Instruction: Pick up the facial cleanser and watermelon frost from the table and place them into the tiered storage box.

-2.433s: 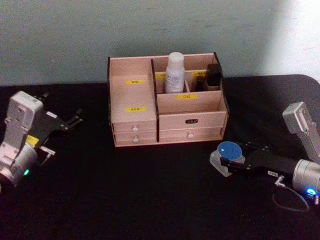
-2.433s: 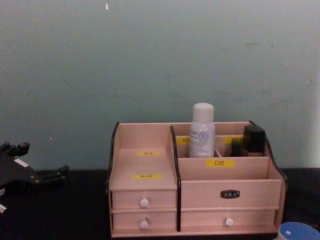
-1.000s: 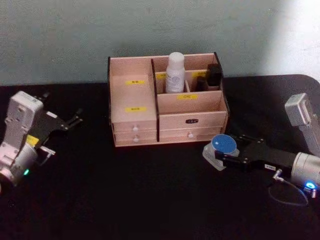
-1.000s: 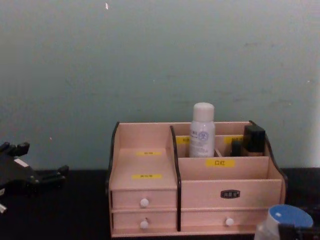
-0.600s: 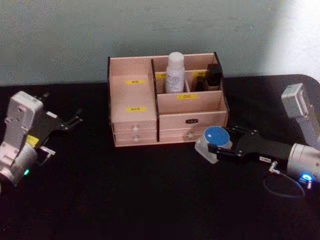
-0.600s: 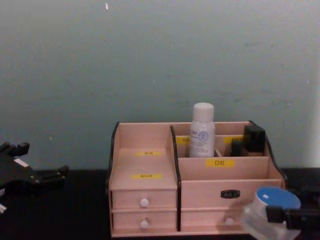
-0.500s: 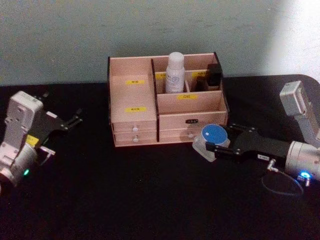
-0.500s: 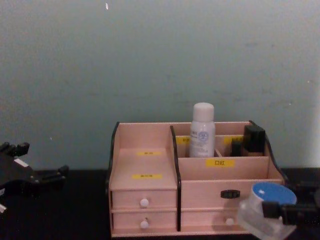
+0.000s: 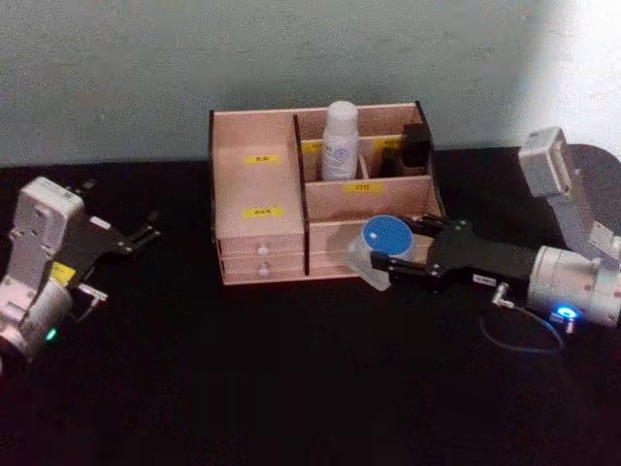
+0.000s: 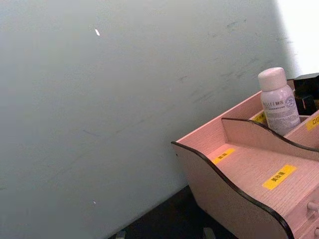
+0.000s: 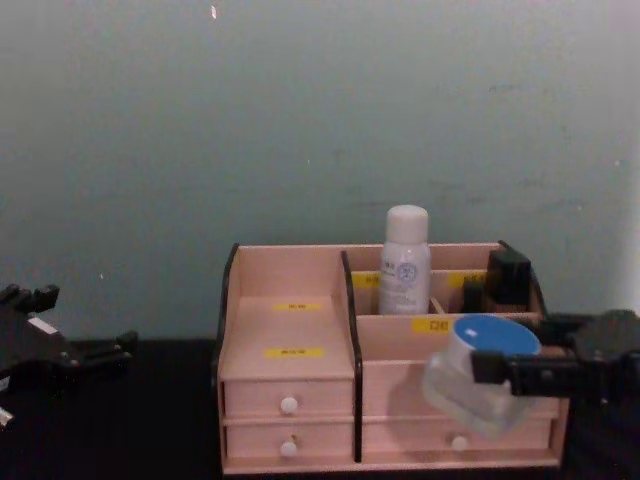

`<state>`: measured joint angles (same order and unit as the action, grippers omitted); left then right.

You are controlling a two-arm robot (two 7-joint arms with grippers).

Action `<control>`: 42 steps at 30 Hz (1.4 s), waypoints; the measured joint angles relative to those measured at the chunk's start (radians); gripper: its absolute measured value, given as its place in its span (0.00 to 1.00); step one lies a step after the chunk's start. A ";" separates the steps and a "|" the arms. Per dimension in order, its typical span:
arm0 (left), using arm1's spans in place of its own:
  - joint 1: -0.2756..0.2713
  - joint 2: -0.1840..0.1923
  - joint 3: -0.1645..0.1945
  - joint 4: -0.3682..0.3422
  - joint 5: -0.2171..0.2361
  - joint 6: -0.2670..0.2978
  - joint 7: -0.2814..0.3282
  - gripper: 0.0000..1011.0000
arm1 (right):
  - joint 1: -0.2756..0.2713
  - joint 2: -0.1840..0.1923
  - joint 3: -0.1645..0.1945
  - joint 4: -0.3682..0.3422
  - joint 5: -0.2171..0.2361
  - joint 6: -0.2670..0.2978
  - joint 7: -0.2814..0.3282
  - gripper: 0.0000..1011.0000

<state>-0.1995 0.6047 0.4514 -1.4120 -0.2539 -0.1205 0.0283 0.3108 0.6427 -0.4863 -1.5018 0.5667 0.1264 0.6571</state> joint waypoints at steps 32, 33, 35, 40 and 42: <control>0.000 0.000 0.000 0.000 0.000 0.000 0.000 0.99 | 0.185 -0.121 -0.118 0.113 -0.050 0.008 0.029 0.72; 0.000 0.000 0.000 0.000 0.000 0.000 0.000 0.99 | 0.195 -0.129 -0.123 0.123 -0.053 0.008 0.030 0.72; 0.000 0.000 0.000 0.000 0.000 0.000 0.000 0.99 | 0.210 -0.140 -0.129 0.140 -0.057 0.008 0.031 0.72; 0.000 0.000 0.000 0.000 0.000 0.000 0.000 0.99 | 0.239 -0.165 -0.142 0.177 -0.067 0.006 0.035 0.72; 0.000 0.000 0.000 0.000 0.000 0.000 0.000 0.99 | 0.254 -0.178 -0.148 0.197 -0.072 0.002 0.038 0.72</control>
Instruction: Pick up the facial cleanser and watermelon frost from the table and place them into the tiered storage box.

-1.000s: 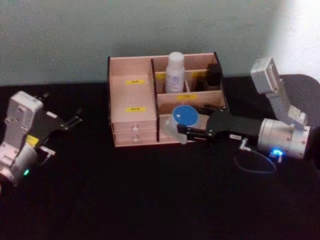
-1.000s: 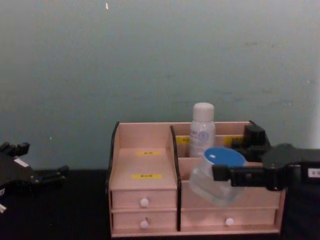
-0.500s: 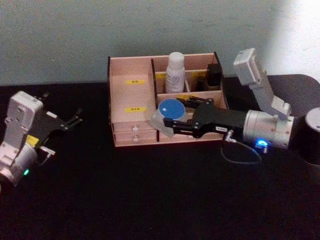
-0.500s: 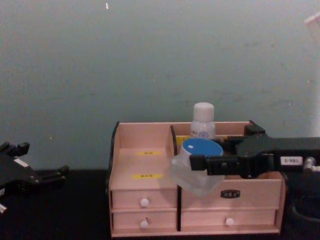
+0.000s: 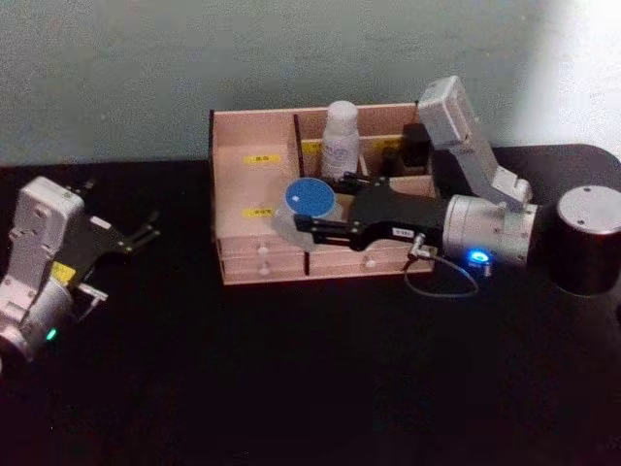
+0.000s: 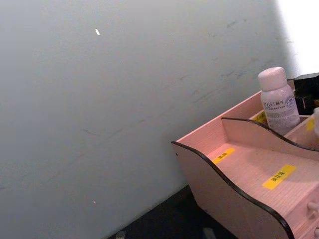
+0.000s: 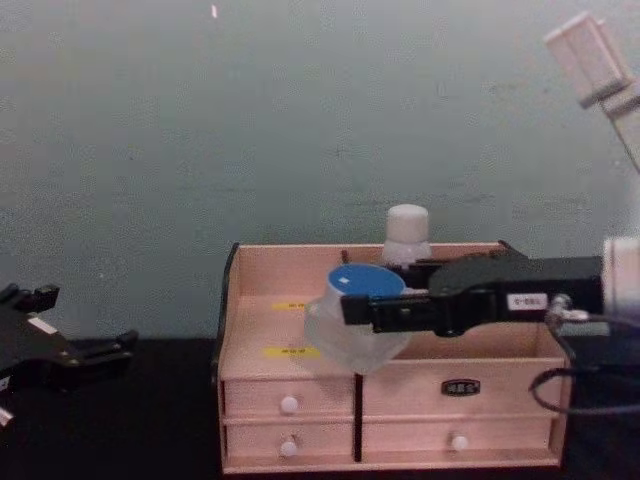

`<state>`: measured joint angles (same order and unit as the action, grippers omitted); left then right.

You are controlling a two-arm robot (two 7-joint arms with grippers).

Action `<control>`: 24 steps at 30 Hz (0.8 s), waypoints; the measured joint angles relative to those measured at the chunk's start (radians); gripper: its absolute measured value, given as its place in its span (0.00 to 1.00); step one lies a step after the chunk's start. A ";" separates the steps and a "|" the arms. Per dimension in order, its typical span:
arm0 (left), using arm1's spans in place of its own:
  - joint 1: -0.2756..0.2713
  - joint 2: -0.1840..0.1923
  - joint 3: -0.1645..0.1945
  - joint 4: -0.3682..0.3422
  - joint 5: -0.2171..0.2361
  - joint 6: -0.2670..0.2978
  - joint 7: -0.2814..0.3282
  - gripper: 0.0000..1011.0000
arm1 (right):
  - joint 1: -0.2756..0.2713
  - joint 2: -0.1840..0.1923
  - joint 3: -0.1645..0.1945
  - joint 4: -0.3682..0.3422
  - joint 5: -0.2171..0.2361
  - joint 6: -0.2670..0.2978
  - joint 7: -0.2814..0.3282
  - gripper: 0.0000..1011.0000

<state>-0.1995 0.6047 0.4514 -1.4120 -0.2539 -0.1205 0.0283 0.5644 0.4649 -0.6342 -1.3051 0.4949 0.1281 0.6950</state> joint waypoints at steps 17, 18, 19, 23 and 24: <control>0.000 0.000 0.000 0.000 0.000 0.000 0.000 0.99 | 0.086 -0.088 -0.028 0.145 -0.036 -0.026 0.014 0.72; 0.000 0.000 0.000 0.000 0.000 0.000 0.000 0.99 | 0.089 -0.091 -0.029 0.150 -0.038 -0.027 0.014 0.72; 0.000 0.000 0.000 0.000 0.000 0.000 0.000 0.99 | 0.092 -0.095 -0.030 0.157 -0.040 -0.028 0.014 0.72; 0.000 0.000 0.000 0.000 0.000 0.000 0.000 0.99 | 0.112 -0.117 -0.034 0.193 -0.050 -0.032 0.019 0.72; 0.000 0.000 0.000 0.000 0.000 0.000 0.000 0.99 | 0.114 -0.119 -0.035 0.197 -0.051 -0.033 0.020 0.72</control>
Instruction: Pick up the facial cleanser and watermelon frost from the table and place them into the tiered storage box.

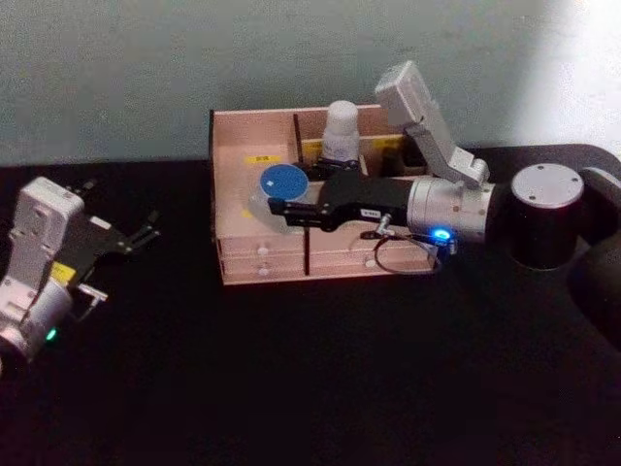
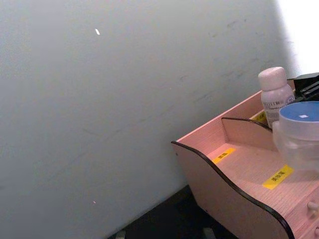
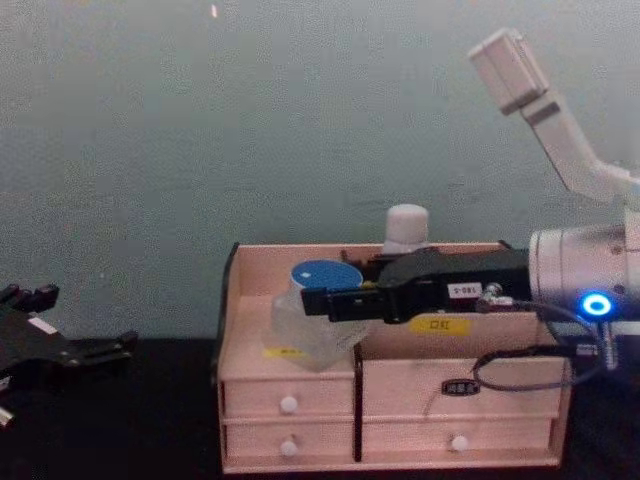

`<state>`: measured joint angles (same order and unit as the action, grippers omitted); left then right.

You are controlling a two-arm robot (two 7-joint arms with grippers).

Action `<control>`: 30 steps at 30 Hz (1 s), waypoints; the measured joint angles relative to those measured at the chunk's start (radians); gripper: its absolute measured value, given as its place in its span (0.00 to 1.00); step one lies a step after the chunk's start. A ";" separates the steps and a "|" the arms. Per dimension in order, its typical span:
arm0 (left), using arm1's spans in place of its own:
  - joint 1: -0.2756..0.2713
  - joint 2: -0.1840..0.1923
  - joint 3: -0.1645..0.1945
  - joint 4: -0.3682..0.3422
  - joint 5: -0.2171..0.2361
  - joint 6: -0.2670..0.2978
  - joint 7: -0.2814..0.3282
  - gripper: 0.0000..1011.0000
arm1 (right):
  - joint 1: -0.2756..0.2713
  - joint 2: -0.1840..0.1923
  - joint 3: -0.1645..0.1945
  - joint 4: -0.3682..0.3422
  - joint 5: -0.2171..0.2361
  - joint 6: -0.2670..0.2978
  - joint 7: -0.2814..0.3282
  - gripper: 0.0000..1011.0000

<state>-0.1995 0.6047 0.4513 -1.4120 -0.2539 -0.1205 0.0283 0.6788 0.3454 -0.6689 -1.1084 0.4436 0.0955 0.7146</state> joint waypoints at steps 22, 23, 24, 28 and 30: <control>0.000 0.000 0.000 0.000 0.000 0.000 0.000 0.99 | 0.067 -0.080 0.000 0.142 -0.027 -0.015 0.019 0.72; 0.000 0.000 0.000 0.000 0.000 0.000 0.000 0.99 | 0.069 -0.082 0.000 0.146 -0.029 -0.016 0.019 0.72; 0.000 0.000 0.000 0.000 0.000 0.000 0.000 0.99 | 0.071 -0.085 0.000 0.151 -0.030 -0.017 0.019 0.72; 0.000 0.000 0.000 0.000 0.000 0.000 0.000 0.99 | 0.081 -0.100 0.000 0.177 -0.039 -0.020 0.018 0.72; 0.000 0.000 0.000 0.000 0.000 0.000 0.000 0.99 | 0.084 -0.104 0.001 0.184 -0.041 -0.021 0.018 0.72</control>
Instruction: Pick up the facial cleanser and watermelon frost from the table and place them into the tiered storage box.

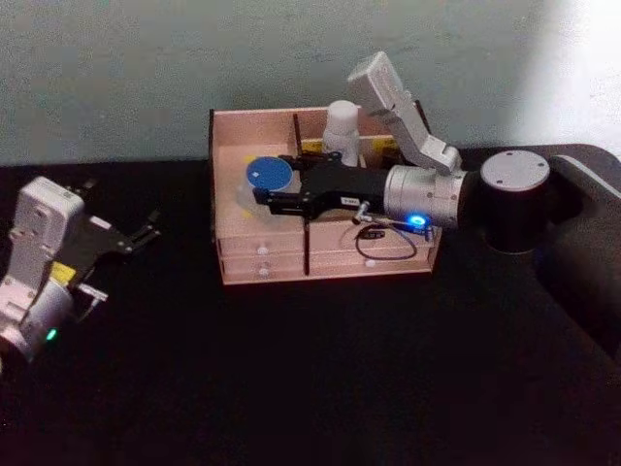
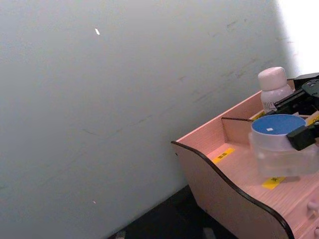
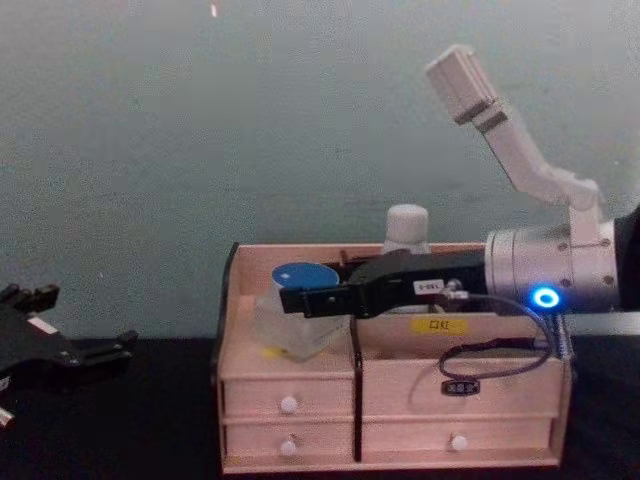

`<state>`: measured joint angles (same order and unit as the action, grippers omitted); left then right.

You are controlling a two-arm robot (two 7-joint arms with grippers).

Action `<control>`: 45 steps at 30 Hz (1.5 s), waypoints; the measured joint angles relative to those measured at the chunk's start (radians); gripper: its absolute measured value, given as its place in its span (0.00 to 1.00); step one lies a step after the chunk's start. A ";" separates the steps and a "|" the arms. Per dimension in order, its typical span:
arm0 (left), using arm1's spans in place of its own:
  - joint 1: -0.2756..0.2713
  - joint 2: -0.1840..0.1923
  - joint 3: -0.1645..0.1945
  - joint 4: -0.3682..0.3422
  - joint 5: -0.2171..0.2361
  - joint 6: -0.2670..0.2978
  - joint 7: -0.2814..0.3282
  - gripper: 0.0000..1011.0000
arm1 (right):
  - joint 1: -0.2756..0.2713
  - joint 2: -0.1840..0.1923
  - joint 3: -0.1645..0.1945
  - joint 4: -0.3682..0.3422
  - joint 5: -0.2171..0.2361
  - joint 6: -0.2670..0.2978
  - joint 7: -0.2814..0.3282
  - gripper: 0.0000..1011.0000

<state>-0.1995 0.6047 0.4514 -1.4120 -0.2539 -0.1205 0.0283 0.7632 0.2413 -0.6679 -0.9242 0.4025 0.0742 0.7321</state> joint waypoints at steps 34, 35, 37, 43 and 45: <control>0.000 0.000 0.000 0.000 0.000 0.000 0.000 0.99 | 0.023 -0.050 0.030 0.093 -0.027 -0.003 -0.004 0.72; 0.000 0.000 0.000 0.000 0.000 0.000 0.000 0.99 | 0.023 -0.050 0.030 0.092 -0.027 -0.003 -0.004 0.72; 0.000 0.000 0.000 0.000 0.000 0.000 0.000 0.99 | 0.023 -0.049 0.030 0.092 -0.027 -0.003 -0.004 0.72; 0.000 0.000 0.000 0.000 0.000 0.000 0.000 0.99 | 0.023 -0.049 0.029 0.091 -0.027 -0.003 -0.004 0.72; 0.000 0.000 0.000 0.000 0.000 0.000 0.000 0.99 | 0.023 -0.049 0.029 0.091 -0.027 -0.003 -0.004 0.72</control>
<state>-0.1995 0.6047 0.4514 -1.4120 -0.2539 -0.1205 0.0283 0.7859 0.1927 -0.6389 -0.8332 0.3753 0.0708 0.7282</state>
